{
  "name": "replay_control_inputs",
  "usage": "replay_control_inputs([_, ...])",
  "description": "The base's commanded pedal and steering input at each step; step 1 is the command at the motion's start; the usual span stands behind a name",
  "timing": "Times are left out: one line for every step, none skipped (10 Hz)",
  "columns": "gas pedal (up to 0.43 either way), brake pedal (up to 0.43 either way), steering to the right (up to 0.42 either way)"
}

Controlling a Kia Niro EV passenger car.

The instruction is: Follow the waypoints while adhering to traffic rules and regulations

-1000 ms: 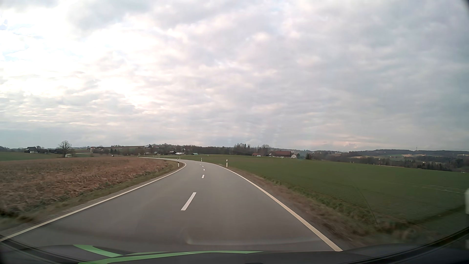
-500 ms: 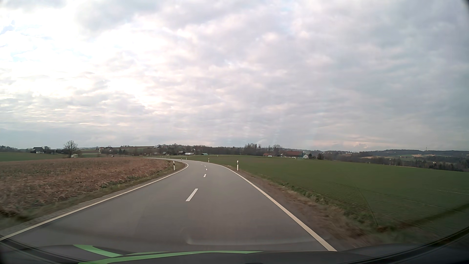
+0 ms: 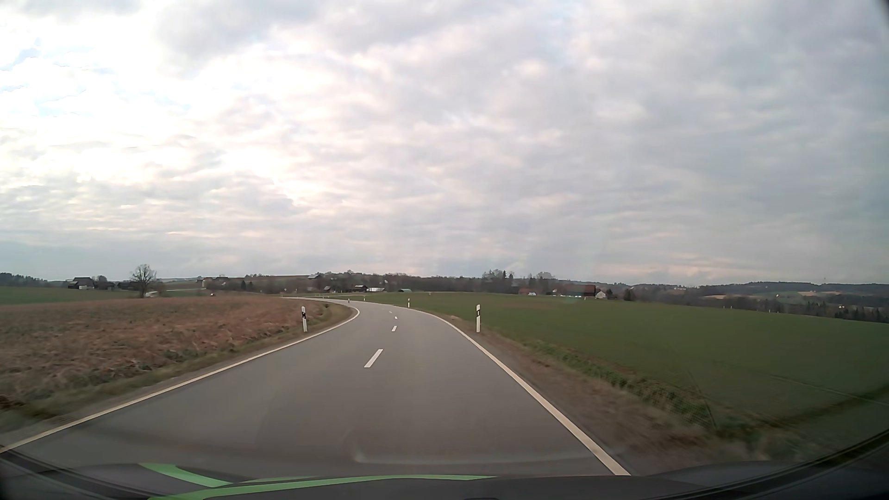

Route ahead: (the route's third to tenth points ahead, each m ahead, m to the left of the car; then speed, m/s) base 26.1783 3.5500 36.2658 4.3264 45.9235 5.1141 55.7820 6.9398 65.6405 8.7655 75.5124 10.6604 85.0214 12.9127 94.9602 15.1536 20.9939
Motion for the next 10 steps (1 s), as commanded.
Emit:
replay_control_inputs([0.169,0.000,-0.016])
replay_control_inputs([0.169,0.000,-0.015])
replay_control_inputs([0.169,0.000,-0.015])
replay_control_inputs([0.169,0.000,-0.015])
replay_control_inputs([0.169,0.000,-0.015])
replay_control_inputs([0.169,0.000,-0.015])
replay_control_inputs([0.169,0.000,-0.014])
replay_control_inputs([0.169,0.000,-0.014])
replay_control_inputs([0.169,0.000,-0.014])
replay_control_inputs([0.169,0.000,-0.014])
